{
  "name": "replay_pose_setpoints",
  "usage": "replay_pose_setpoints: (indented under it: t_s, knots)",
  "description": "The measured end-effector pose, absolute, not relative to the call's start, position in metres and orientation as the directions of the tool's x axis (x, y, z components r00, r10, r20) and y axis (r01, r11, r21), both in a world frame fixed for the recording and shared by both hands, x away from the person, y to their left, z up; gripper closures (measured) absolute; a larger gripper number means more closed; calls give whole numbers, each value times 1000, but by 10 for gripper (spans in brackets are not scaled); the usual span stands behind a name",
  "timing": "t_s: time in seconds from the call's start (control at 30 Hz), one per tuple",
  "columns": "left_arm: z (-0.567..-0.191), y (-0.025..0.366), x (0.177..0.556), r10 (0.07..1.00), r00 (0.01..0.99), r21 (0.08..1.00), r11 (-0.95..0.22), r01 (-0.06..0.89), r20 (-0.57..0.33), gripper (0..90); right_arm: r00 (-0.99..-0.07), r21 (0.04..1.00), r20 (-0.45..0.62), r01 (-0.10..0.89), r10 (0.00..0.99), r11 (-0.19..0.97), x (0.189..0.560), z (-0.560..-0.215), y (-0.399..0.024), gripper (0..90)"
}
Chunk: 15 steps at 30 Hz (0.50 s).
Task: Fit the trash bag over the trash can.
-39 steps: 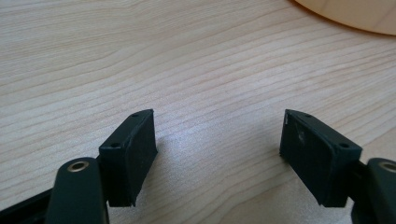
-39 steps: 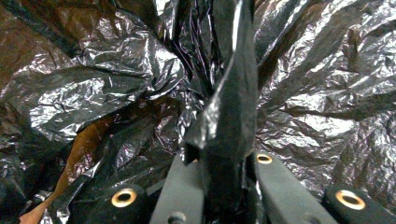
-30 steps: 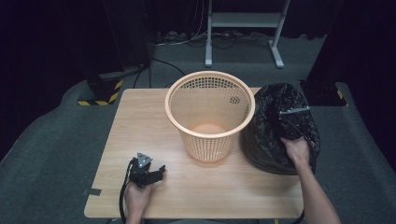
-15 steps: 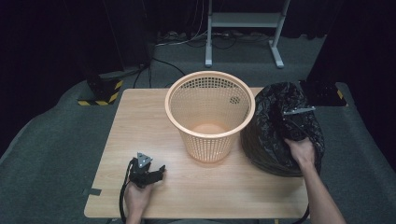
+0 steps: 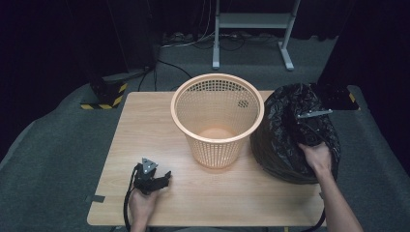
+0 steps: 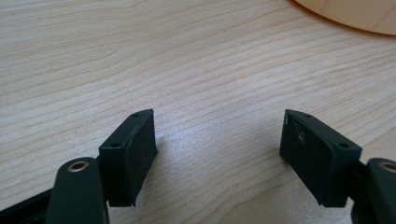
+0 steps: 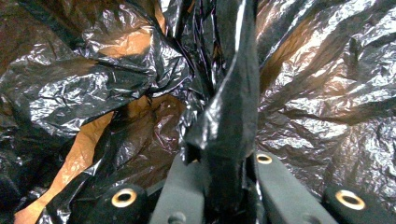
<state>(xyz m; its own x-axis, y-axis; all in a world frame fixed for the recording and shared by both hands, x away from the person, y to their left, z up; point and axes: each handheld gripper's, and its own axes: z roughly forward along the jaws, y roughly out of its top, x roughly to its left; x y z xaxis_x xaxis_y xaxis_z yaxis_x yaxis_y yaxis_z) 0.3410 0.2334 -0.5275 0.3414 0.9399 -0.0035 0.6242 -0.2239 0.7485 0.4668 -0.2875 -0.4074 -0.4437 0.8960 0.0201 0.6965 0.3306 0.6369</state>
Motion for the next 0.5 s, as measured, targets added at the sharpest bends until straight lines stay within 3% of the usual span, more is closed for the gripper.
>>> replay_pose_setpoints:
  t_s: [0.5]
  knots:
    - [-528, 233, 341, 940, 340, 749, -222, 625, -5, 270, -458, 655, 10, 675, 889, 340, 453, -383, -296, 888]
